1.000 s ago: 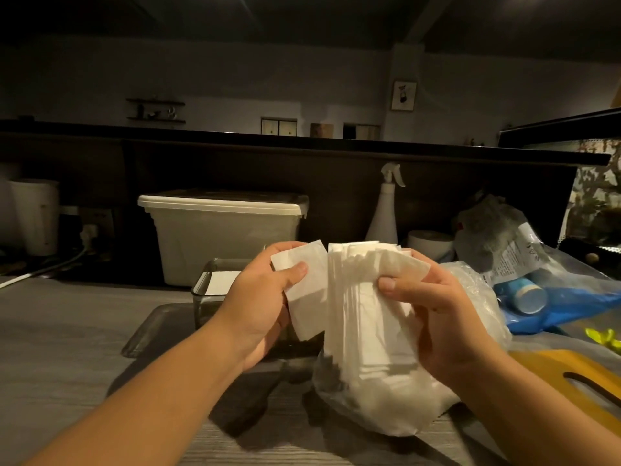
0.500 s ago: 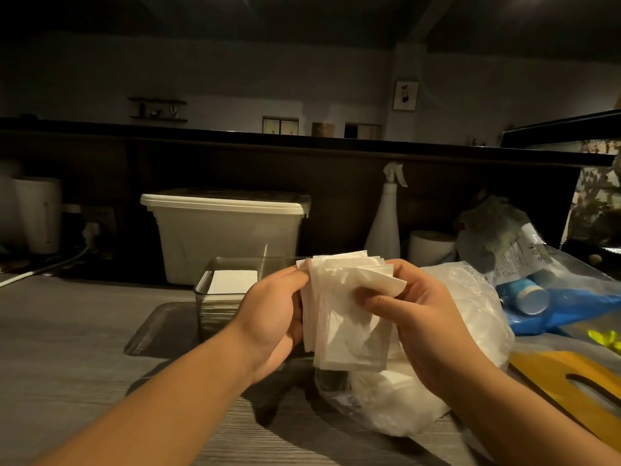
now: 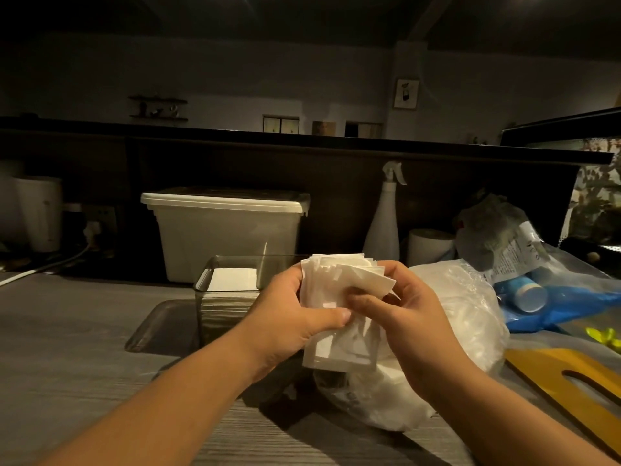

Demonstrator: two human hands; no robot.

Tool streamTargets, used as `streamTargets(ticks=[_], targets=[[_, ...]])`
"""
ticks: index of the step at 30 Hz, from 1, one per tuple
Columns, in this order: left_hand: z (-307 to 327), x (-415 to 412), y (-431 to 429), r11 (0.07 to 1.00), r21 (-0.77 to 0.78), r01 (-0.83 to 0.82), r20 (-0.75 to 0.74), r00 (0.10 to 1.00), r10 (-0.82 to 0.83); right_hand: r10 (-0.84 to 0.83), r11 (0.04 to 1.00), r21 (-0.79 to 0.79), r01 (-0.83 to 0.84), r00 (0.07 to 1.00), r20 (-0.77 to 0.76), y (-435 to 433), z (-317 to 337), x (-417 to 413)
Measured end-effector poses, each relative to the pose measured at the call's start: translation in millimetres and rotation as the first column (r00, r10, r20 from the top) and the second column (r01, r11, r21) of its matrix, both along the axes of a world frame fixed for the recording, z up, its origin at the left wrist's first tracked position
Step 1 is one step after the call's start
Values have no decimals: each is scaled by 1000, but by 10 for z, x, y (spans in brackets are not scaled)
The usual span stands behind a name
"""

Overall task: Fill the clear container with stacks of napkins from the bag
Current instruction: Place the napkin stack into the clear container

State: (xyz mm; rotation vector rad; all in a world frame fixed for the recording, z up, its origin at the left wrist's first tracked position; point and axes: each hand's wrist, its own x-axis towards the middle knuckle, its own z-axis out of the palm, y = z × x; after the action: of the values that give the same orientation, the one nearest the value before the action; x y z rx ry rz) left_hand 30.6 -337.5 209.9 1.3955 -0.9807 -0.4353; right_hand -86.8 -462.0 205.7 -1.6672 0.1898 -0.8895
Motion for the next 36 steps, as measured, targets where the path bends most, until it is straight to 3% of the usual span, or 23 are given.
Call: streamTargets(ticks=[6, 11, 16, 23, 26, 30, 33, 36], targets=[[51, 48, 49, 999, 36, 5, 158, 987, -10, 92, 987, 142, -80, 993, -78, -56, 23, -21], [136, 25, 163, 999, 47, 9, 189, 982, -18, 105, 990, 96, -102, 994, -31, -75, 105, -72], [45, 75, 337, 999, 31, -44, 30, 999, 43, 131, 979, 155, -131, 991, 10, -26, 65, -64], [-45, 159, 755, 975, -28, -218, -90, 973, 215, 122, 989, -44, -140, 949, -289, 374, -68, 75], [-87, 178, 895, 962, -39, -270, -82, 960, 266, 103, 990, -60, -124, 954, -281, 542, -24, 203], [-191, 169, 980, 961, -61, -271, -180, 950, 257, 126, 988, 114, -101, 962, -244, 731, -122, 362], [-203, 189, 1066, 983, -96, -157, -324, 938, 118, 180, 953, 281, -115, 959, -219, 732, -189, 412], [-226, 236, 1179, 999, -50, 10, -180, 983, -19, 272, 849, 497, -180, 955, -118, 630, -136, 396]])
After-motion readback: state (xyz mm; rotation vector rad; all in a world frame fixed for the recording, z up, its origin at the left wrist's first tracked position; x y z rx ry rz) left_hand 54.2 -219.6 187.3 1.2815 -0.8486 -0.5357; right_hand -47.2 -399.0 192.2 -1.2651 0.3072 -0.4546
